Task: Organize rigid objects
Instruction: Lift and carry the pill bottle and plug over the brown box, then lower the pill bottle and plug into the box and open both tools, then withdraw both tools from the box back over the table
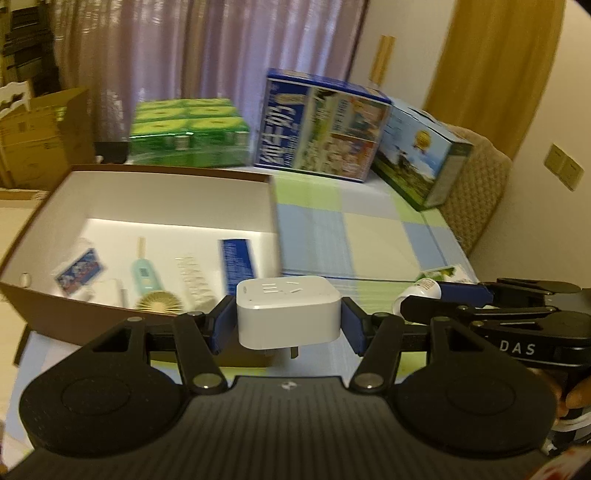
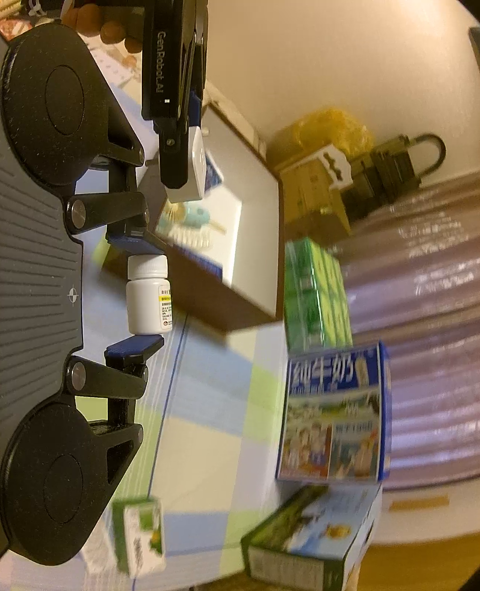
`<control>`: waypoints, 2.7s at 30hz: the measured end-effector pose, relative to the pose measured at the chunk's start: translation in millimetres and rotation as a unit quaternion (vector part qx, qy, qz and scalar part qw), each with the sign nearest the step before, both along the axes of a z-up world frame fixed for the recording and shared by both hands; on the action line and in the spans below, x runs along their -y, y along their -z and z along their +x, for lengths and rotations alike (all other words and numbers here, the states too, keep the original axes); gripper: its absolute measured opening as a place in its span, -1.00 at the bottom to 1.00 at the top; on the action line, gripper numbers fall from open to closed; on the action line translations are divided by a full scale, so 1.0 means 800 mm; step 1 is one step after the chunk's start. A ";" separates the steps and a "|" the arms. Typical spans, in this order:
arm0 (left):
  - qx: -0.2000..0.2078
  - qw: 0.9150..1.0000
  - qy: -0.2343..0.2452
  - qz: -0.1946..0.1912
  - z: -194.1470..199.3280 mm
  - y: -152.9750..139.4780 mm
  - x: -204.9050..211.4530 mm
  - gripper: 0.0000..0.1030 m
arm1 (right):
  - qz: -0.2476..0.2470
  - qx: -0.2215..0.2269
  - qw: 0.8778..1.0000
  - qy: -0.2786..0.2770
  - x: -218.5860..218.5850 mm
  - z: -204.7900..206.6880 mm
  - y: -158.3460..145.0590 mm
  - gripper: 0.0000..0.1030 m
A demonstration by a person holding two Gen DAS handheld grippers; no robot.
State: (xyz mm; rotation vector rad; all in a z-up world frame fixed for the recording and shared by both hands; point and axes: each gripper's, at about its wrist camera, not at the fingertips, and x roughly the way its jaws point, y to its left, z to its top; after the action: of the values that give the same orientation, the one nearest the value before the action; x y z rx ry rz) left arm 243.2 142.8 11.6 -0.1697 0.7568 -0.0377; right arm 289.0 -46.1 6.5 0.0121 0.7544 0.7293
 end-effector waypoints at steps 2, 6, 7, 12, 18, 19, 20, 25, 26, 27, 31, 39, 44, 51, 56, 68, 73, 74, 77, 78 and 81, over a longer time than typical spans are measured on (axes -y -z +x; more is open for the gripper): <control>0.002 1.000 -0.010 0.002 -0.003 -0.003 -0.021 0.08 | 0.001 0.000 1.000 -0.010 -0.022 0.000 0.000 -0.15; -0.001 1.000 -0.025 0.010 -0.003 -0.005 -0.059 0.08 | 0.001 0.000 1.000 -0.025 -0.069 0.005 0.002 -0.15; -0.001 1.000 -0.027 0.012 -0.003 -0.005 -0.068 0.09 | 0.000 0.000 1.000 -0.028 -0.080 0.008 0.002 -0.15; -0.001 0.999 -0.032 0.023 0.009 -0.006 -0.110 0.09 | -0.002 0.002 0.999 -0.036 -0.131 0.018 0.007 -0.15; -0.003 0.999 -0.025 0.034 0.032 -0.003 -0.152 0.09 | -0.014 -0.004 0.999 -0.031 -0.181 0.037 0.019 -0.15; -0.004 0.999 -0.023 0.036 0.036 -0.002 -0.159 0.09 | -0.017 -0.005 0.999 -0.029 -0.188 0.039 0.021 -0.15; -0.005 0.999 -0.021 0.038 0.041 -0.001 -0.165 0.09 | -0.020 -0.006 0.999 -0.026 -0.194 0.043 0.023 -0.15; -0.016 0.999 -0.015 0.046 0.069 0.010 -0.192 0.09 | -0.034 -0.009 0.999 -0.014 -0.220 0.064 0.033 -0.15; -0.019 0.999 -0.013 0.047 0.076 0.013 -0.197 0.09 | -0.037 -0.011 0.999 -0.011 -0.226 0.071 0.036 -0.15; -0.022 0.999 -0.012 0.048 0.083 0.016 -0.201 0.09 | -0.039 -0.012 0.999 -0.008 -0.230 0.076 0.038 -0.15; -0.029 0.998 -0.007 0.058 0.110 0.027 -0.213 0.09 | -0.049 -0.018 0.999 0.006 -0.246 0.098 0.047 -0.15; -0.052 0.997 0.011 0.063 0.170 0.054 -0.231 0.09 | -0.068 -0.030 0.997 0.027 -0.274 0.144 0.063 -0.15; -0.072 0.994 0.023 0.075 0.209 0.075 -0.238 0.09 | -0.083 -0.039 0.995 0.033 -0.290 0.173 0.076 -0.15; -0.103 0.991 0.028 0.084 0.249 0.107 -0.245 0.09 | -0.105 -0.052 0.992 0.036 -0.303 0.198 0.098 -0.15; -0.116 0.989 0.027 0.084 0.265 0.123 -0.251 0.09 | -0.112 -0.060 0.991 0.042 -0.305 0.208 0.110 -0.15; -0.111 0.988 0.030 0.102 0.278 0.116 -0.255 0.03 | -0.095 -0.058 0.992 0.057 -0.305 0.219 0.109 -0.15; -0.112 0.989 0.023 0.094 0.268 0.110 -0.259 0.03 | -0.082 -0.055 0.993 0.060 -0.302 0.215 0.101 -0.15; -0.112 0.989 0.023 0.091 0.264 0.109 -0.259 0.03 | -0.080 -0.058 0.993 0.058 -0.300 0.213 0.100 -0.15; -0.114 0.989 0.022 0.087 0.251 0.103 -0.258 0.04 | -0.080 -0.060 0.994 0.051 -0.296 0.202 0.095 -0.13; -0.115 0.990 0.021 0.085 0.245 0.101 -0.258 0.04 | -0.080 -0.058 0.994 0.048 -0.294 0.198 0.094 -0.12; -0.116 0.990 0.020 0.077 0.231 0.094 -0.258 0.04 | -0.078 -0.055 0.994 0.044 -0.288 0.184 0.089 -0.04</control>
State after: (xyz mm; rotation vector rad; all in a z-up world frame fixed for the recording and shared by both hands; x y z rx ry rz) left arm 428.0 348.9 -63.9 -0.0109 0.9906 0.0029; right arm 435.9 184.1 -65.0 -0.0572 0.9094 0.5875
